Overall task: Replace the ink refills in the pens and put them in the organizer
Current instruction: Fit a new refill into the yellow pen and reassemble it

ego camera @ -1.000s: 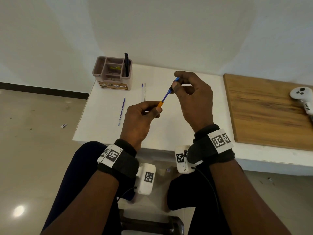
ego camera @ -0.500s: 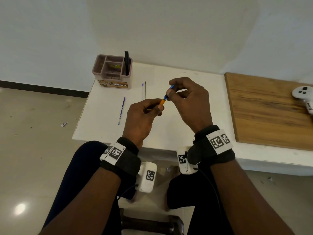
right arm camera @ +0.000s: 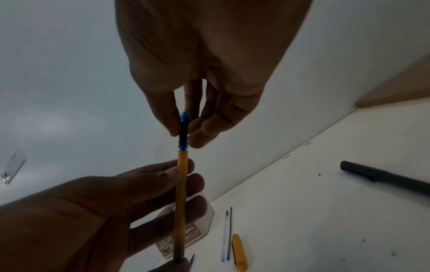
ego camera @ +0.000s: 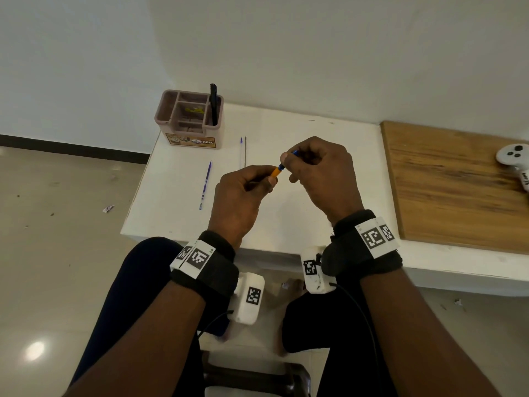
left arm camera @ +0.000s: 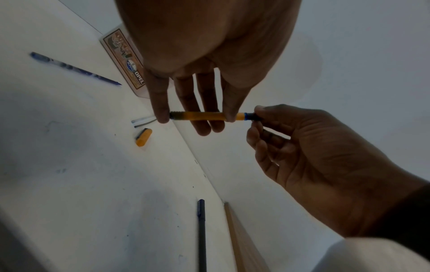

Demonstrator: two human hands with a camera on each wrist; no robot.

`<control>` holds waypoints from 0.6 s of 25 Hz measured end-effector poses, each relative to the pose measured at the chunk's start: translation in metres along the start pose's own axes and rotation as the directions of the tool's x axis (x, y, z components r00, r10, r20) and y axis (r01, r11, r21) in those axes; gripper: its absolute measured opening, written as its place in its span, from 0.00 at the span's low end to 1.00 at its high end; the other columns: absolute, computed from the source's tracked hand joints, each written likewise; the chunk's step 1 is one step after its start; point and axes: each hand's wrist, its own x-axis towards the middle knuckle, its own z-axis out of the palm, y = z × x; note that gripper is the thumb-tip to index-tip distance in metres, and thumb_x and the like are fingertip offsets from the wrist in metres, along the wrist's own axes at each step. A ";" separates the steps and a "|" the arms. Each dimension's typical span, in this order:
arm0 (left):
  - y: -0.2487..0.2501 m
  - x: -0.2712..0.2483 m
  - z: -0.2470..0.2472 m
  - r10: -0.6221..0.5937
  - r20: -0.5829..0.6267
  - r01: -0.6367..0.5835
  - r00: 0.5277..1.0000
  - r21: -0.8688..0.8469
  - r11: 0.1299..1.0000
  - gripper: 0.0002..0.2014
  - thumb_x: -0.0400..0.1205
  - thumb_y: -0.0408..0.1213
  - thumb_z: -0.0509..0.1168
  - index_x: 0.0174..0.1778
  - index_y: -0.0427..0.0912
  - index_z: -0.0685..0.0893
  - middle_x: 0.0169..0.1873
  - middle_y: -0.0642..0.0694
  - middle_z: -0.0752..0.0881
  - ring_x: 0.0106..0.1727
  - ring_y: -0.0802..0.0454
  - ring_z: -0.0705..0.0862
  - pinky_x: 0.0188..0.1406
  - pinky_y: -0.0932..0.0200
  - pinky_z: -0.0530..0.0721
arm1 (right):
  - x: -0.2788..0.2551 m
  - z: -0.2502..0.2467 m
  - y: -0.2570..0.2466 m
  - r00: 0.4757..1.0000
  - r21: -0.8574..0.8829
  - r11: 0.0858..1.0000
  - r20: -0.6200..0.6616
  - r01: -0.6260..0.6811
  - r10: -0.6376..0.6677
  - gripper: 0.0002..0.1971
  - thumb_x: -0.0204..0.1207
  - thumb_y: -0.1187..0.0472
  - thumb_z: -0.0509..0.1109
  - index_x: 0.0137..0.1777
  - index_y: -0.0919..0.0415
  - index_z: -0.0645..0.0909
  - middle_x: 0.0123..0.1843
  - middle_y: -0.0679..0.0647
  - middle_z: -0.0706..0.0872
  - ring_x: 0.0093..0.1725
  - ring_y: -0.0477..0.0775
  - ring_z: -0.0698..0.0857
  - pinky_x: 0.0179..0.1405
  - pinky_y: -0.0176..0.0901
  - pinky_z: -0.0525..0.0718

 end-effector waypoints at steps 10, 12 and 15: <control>0.000 0.003 -0.002 -0.048 -0.012 0.047 0.999 -0.044 0.998 0.11 0.87 0.39 0.71 0.65 0.49 0.91 0.51 0.52 0.95 0.50 0.58 0.93 0.47 0.67 0.84 | 0.002 0.005 -0.003 0.996 0.078 0.996 0.082 -0.038 0.032 0.09 0.84 0.51 0.74 0.57 0.54 0.90 0.43 0.49 0.92 0.33 0.46 0.87 0.38 0.39 0.83; 0.000 0.003 -0.001 -0.047 -0.007 0.047 0.999 -0.031 0.998 0.11 0.88 0.40 0.70 0.65 0.48 0.91 0.51 0.52 0.95 0.50 0.58 0.93 0.48 0.65 0.84 | 0.003 0.007 0.000 0.998 0.061 0.998 0.064 -0.007 0.004 0.09 0.82 0.53 0.76 0.50 0.59 0.90 0.42 0.52 0.92 0.33 0.49 0.87 0.39 0.41 0.84; 0.000 0.002 0.001 -0.041 0.011 0.041 0.999 -0.014 0.999 0.12 0.88 0.41 0.70 0.66 0.48 0.90 0.50 0.53 0.94 0.50 0.60 0.93 0.51 0.65 0.86 | 0.009 0.013 -0.002 0.998 0.003 0.998 0.000 -0.065 0.065 0.20 0.76 0.39 0.78 0.42 0.58 0.85 0.36 0.52 0.88 0.36 0.55 0.87 0.42 0.51 0.89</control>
